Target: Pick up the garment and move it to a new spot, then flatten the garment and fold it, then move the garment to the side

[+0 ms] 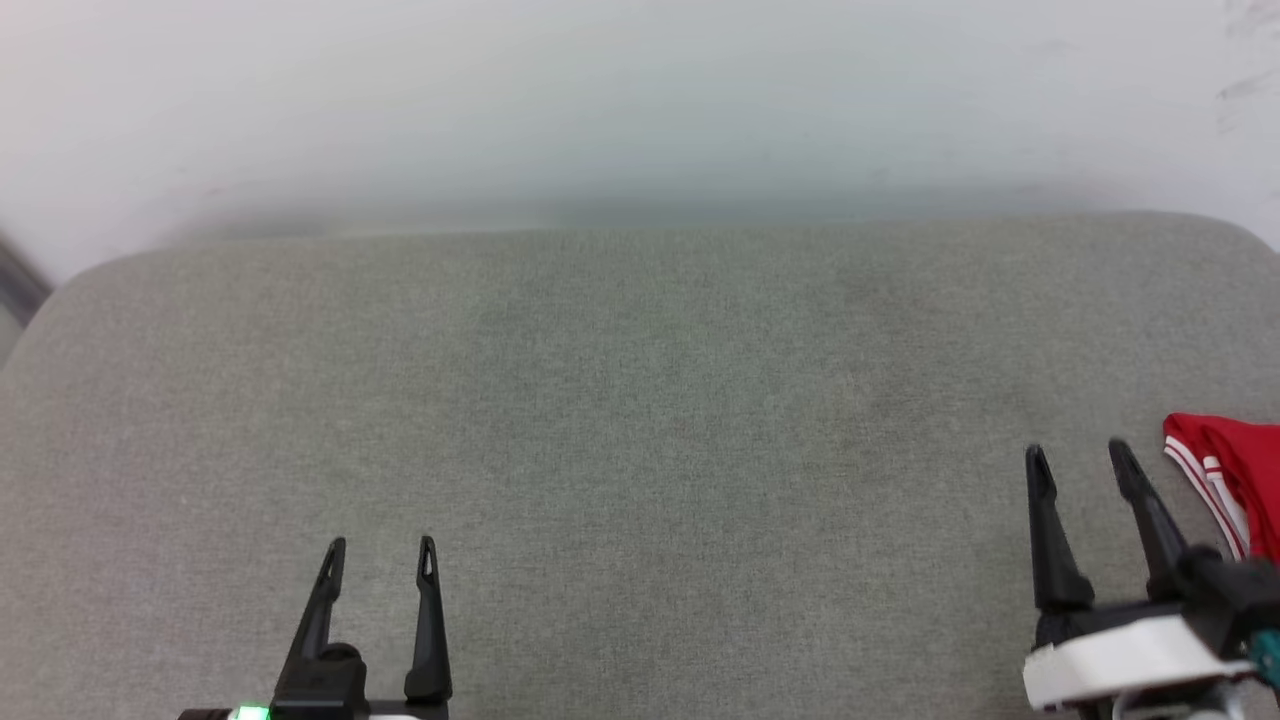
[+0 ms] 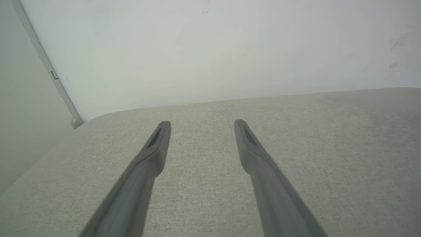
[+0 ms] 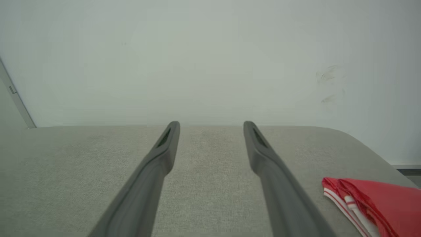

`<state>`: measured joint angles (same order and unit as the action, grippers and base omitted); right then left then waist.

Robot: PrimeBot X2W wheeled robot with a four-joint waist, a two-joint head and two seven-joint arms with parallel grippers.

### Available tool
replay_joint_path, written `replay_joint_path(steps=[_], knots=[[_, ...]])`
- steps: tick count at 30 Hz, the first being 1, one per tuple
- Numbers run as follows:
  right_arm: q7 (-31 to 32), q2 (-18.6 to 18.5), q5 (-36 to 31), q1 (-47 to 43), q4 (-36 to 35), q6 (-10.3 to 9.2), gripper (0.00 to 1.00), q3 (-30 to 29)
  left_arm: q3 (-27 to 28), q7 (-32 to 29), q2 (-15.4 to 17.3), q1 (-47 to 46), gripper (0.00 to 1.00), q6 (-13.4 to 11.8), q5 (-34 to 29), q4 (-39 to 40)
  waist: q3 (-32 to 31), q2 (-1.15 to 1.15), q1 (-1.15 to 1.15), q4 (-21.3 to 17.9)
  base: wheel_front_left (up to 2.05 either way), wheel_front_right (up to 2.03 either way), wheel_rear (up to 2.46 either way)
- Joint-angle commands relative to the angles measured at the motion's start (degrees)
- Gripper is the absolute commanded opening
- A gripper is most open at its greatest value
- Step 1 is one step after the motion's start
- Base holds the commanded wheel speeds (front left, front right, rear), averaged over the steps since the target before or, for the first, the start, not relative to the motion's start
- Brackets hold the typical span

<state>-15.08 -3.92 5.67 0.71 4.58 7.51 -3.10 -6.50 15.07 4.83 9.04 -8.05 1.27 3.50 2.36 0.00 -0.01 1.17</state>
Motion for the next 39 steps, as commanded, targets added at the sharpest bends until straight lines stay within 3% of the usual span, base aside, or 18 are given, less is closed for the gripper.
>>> replay_joint_path(steps=[1,10,27,28,32,39], knots=[[-0.1,0.4,0.7,-1.6,-0.8,-0.04,1.00,-0.5,0.2,0.1,-0.1,0.9,1.00,0.3,0.1,-0.2,-0.8,0.00,0.01,-0.1,0.00,0.00,0.00],[-0.1,1.1,2.3,-8.7,-4.1,-0.04,1.00,-0.7,0.7,0.1,-0.3,2.9,1.00,2.0,0.7,-0.3,-2.6,0.00,0.01,-0.7,0.00,0.00,0.00],[-0.1,1.2,3.7,-9.9,-5.8,-0.04,1.00,-0.2,2.5,0.1,-0.9,3.1,1.00,3.8,0.5,-0.9,-2.9,0.00,0.01,-1.1,0.00,0.00,0.00],[0.0,0.9,3.8,-10.1,-5.5,0.00,0.00,-0.2,2.3,0.0,-0.8,2.7,0.00,3.8,0.6,-0.9,-2.8,0.00,0.01,-1.1,0.00,0.00,0.00],[0.1,0.9,4.2,-10.4,-3.4,0.00,0.00,0.1,2.0,-0.3,-0.8,2.8,0.00,3.8,0.9,-3.0,-2.8,0.00,0.01,-1.1,0.00,0.00,0.00],[1.7,0.4,12.7,-9.0,-2.4,0.00,0.00,0.4,2.4,-1.7,-0.4,1.3,0.00,4.7,10.3,-3.8,-2.8,0.00,0.01,-1.1,0.00,0.00,0.00]])
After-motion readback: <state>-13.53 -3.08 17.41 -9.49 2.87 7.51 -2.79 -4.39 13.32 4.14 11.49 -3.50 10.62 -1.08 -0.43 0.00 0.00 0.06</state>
